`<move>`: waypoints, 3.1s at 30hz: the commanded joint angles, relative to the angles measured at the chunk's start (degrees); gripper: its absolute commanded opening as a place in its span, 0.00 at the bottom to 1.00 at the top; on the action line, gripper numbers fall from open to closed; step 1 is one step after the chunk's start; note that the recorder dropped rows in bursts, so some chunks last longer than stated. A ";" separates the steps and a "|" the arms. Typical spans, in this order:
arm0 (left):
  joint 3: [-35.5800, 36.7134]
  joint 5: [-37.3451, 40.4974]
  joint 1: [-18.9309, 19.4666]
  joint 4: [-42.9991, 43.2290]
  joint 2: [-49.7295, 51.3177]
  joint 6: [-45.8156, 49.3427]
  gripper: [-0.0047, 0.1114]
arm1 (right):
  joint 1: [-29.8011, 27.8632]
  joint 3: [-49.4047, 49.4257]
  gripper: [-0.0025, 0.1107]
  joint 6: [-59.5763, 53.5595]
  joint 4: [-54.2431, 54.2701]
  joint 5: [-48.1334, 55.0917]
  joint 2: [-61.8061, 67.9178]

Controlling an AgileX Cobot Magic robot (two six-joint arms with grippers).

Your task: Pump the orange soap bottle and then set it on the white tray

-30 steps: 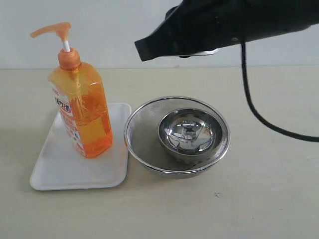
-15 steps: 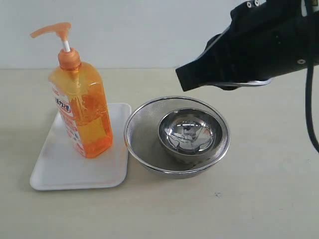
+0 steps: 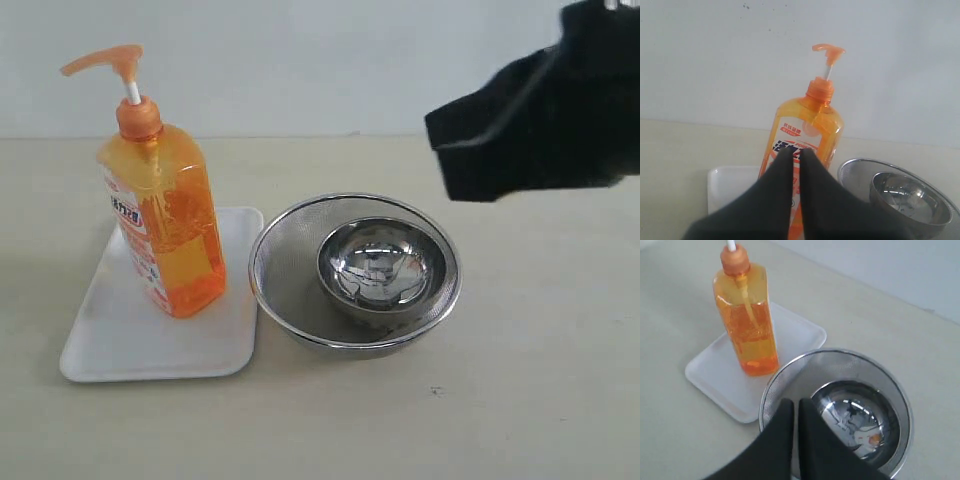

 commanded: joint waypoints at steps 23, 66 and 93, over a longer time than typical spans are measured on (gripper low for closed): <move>0.17 0.44 0.00 -0.43 -0.20 -0.38 0.08 | -27.82 46.82 0.02 1.79 -0.52 -27.28 -53.67; 0.17 0.44 0.00 -0.43 -0.20 -0.27 0.08 | -28.95 49.23 0.02 -0.12 -0.74 -6.46 -53.67; 0.17 10.08 15.54 -0.43 -0.20 -1.79 0.08 | -28.95 49.23 0.02 -0.12 -0.74 -6.46 -53.67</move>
